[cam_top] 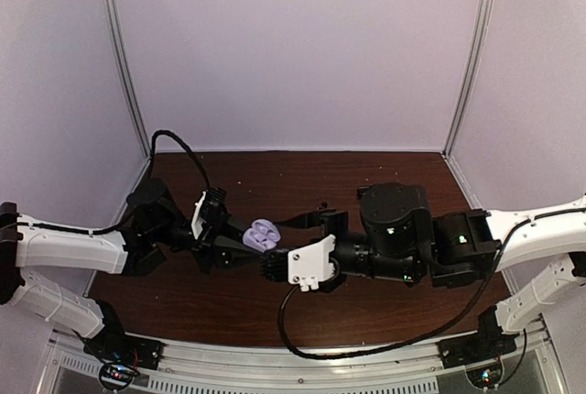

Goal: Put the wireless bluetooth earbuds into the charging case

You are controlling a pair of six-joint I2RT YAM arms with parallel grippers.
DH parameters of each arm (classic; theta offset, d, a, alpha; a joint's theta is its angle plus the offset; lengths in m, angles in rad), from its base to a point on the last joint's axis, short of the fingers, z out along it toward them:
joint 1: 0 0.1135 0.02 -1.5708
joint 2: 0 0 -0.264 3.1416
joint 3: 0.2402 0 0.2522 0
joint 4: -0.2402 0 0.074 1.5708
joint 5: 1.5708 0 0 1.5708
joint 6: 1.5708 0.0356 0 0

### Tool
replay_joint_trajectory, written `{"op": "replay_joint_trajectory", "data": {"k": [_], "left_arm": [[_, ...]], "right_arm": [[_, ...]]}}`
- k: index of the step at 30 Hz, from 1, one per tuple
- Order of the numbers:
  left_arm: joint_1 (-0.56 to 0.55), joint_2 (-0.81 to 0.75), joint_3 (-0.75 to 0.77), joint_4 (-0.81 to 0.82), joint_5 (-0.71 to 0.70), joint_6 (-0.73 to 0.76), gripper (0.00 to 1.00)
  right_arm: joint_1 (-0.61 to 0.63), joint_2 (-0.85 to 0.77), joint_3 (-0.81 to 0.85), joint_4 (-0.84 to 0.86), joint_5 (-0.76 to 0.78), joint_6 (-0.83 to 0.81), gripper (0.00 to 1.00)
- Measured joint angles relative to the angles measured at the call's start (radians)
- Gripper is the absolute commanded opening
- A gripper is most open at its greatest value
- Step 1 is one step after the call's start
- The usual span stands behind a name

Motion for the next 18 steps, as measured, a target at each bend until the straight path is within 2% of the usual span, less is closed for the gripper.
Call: {"op": "replay_joint_trajectory", "data": {"k": [9, 13, 18], "left_arm": [[0.071, 0.027, -0.065, 0.27, -0.091, -0.105, 0.0], [0.087, 0.046, -0.086, 0.39, -0.141, -0.111, 0.0], [0.088, 0.071, -0.1, 0.502, -0.177, -0.11, 0.0]], "right_arm": [[-0.053, -0.07, -0.085, 0.171, -0.019, 0.083, 0.73], [-0.164, -0.089, -0.113, 0.256, -0.09, 0.233, 0.74], [-0.313, -0.086, -0.129, 0.337, -0.221, 0.449, 0.69]]}}
